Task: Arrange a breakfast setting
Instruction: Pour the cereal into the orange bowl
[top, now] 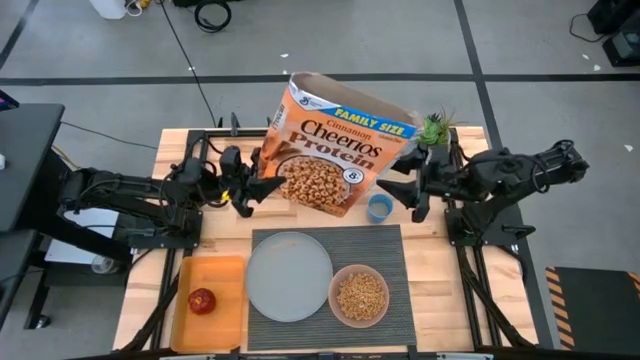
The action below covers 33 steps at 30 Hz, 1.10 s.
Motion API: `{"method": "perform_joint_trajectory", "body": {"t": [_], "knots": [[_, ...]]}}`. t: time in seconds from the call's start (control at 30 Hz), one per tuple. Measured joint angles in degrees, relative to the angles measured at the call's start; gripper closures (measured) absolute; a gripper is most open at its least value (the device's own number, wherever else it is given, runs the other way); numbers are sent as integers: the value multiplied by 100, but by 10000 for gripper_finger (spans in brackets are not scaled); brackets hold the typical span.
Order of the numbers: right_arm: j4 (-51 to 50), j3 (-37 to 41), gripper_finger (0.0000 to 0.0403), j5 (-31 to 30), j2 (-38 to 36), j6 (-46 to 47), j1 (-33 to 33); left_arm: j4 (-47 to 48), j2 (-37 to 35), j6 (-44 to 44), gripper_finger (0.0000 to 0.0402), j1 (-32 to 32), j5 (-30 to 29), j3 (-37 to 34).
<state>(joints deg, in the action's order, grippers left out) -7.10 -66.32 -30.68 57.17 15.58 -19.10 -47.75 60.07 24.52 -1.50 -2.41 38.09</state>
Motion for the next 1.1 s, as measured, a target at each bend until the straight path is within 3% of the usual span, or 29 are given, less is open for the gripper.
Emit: {"method": "perform_joint_trajectory", "body": {"t": [0.17,0.37,0.57,0.83,1.1], "knots": [[694,0,87,511,264,-231,240,2,0,-37,230,-33,-83,0],[1247,0,96,642,658,-576,526,123,-1,-169,230,-33,-98,0],[1320,0,170,679,901,-962,644,231,-9,-179,230,-33,-104,0],[1307,0,329,703,914,-1380,655,277,-7,-177,230,-31,-102,0],[1277,2,340,740,917,-1429,655,385,-7,-406,229,-16,-97,0]]}}
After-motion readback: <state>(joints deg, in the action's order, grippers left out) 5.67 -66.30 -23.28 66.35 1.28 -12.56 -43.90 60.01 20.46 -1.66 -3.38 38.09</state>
